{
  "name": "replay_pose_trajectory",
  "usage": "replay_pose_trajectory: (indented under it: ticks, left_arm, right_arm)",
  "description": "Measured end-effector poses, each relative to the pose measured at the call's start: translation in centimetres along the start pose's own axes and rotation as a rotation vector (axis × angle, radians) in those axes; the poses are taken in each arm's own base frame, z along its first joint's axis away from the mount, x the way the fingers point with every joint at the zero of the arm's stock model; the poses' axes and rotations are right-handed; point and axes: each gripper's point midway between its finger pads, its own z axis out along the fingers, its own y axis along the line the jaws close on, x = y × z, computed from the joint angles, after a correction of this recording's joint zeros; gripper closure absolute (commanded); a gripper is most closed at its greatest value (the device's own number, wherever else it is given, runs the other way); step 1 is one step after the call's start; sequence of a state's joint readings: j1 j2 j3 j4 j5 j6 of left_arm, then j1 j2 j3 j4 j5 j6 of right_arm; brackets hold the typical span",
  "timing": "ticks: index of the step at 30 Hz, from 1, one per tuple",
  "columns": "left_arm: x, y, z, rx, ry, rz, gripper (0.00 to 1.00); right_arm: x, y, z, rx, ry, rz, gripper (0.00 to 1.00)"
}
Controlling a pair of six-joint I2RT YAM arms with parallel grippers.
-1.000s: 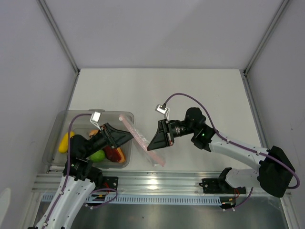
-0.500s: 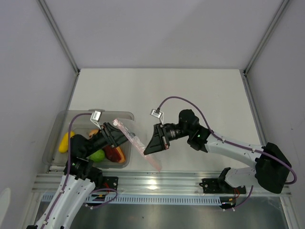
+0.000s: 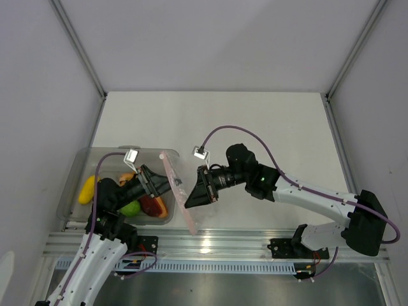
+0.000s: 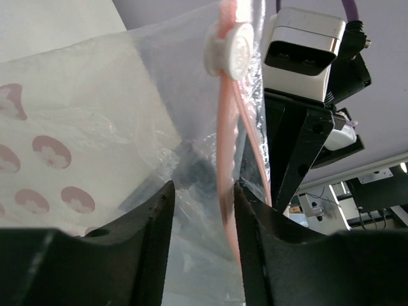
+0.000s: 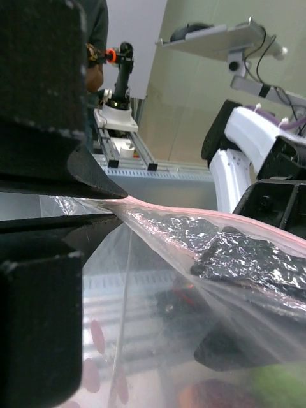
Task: Place the food in the zip-top bag and seal the zipper
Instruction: Open the zipper of the food storage bag.
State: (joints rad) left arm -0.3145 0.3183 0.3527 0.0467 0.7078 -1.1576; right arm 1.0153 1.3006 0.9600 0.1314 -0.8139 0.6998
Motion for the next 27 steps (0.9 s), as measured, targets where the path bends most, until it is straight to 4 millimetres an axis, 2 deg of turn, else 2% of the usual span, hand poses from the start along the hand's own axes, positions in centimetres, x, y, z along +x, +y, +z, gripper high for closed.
replay_pose_trajectory:
  ticks: [3, 4, 8, 12, 21, 27]
  left_arm:
    - [0.1, 0.4, 0.0, -0.016, 0.005, 0.0, 0.62]
    - [0.2, 0.5, 0.0, -0.02, 0.006, -0.002, 0.63]
    - [0.3, 0.8, 0.0, -0.033, 0.011, -0.004, 0.73]
    - [0.3, 1.0, 0.0, -0.053, 0.02, -0.007, 0.99]
    - [-0.7, 0.5, -0.3, -0.163, 0.004, -0.006, 0.99]
    - [-1.4, 0.9, -0.8, -0.263, -0.03, -0.006, 0.99]
  right_arm:
    - [0.4, -0.7, 0.0, 0.037, 0.011, -0.002, 0.78]
    - [0.7, -1.0, 0.0, 0.047, 0.019, 0.0, 0.72]
    - [1.1, -1.6, -0.1, 0.078, 0.033, 0.005, 0.59]
    - [1.2, -1.8, -0.2, 0.108, 0.044, 0.005, 0.49]
    - [0.0, -2.1, 0.1, 0.227, 0.043, -0.036, 0.42]
    - [-2.1, -2.9, 1.2, 0.407, 0.009, -0.07, 0.41]
